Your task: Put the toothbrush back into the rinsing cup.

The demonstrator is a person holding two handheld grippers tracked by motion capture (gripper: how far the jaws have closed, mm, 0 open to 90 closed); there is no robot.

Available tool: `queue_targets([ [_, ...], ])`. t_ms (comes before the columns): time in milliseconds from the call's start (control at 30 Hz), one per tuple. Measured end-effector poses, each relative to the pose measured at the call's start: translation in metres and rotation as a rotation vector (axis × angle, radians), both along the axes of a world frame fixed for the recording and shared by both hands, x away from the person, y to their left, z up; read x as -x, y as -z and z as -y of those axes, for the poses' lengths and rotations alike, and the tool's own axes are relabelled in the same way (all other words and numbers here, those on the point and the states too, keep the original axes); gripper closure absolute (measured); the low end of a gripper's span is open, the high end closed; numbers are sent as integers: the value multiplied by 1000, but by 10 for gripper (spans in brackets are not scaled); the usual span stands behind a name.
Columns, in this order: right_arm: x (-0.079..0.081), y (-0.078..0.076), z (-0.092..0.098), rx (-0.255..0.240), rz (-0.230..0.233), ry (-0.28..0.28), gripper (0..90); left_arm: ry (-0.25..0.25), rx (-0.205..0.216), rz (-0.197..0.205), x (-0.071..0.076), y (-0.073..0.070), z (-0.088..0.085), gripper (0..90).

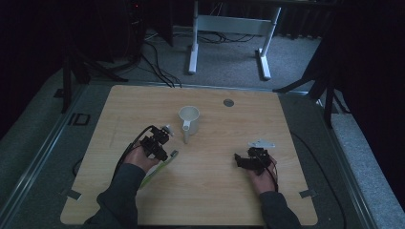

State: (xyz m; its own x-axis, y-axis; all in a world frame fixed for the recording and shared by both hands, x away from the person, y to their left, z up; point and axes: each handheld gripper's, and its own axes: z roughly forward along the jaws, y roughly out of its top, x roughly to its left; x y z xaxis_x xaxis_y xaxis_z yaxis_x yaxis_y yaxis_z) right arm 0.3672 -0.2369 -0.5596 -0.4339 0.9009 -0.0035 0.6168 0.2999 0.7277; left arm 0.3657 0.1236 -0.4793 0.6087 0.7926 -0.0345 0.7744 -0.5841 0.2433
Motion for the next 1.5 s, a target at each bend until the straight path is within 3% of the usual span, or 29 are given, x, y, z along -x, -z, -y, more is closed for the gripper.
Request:
queue_targets([
  [933,0,0,0,0,0,0,216,30,-25,-136,-6,21,1,748],
  [1500,0,0,0,0,0,0,216,40,-90,-164,-11,30,6,760],
])
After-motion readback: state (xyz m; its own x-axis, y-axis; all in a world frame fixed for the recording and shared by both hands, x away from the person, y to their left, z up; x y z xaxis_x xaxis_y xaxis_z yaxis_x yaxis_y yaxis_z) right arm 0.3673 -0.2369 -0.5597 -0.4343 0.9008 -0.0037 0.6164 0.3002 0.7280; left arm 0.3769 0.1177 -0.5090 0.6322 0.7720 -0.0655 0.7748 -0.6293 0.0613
